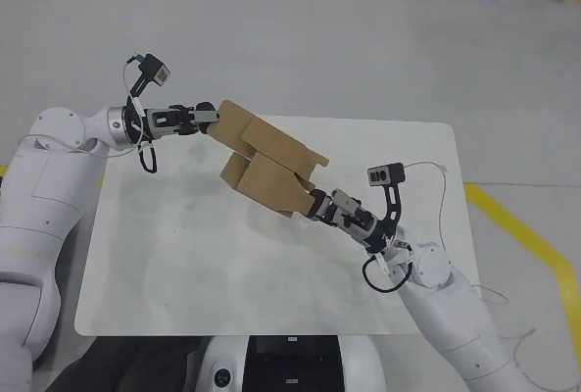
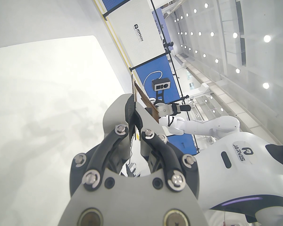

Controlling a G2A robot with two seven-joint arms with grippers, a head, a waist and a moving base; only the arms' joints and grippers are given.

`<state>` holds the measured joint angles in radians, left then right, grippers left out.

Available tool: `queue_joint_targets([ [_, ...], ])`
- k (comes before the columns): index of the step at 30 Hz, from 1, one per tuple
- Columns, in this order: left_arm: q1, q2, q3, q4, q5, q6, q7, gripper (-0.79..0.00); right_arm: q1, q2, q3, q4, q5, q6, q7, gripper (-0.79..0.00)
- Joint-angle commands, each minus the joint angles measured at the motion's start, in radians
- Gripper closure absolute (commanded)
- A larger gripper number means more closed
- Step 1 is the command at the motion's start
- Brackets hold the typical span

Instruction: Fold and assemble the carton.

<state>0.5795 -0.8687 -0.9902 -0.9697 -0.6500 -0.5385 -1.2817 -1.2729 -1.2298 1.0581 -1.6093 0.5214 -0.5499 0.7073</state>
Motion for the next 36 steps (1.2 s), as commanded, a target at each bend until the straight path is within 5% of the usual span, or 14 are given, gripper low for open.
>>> queue_joint_targets([
  [1, 0.000, 0.000, 0.000, 0.000, 0.000, 0.000, 0.000, 0.000, -0.001, -0.001, 0.000, -0.010, 0.001, 0.003, 0.002, -0.785],
  [36, 0.000, 0.000, 0.000, 0.000, 0.000, 0.000, 0.000, 0.000, 0.002, -0.012, 0.011, -0.075, 0.001, 0.026, -0.002, -0.785],
])
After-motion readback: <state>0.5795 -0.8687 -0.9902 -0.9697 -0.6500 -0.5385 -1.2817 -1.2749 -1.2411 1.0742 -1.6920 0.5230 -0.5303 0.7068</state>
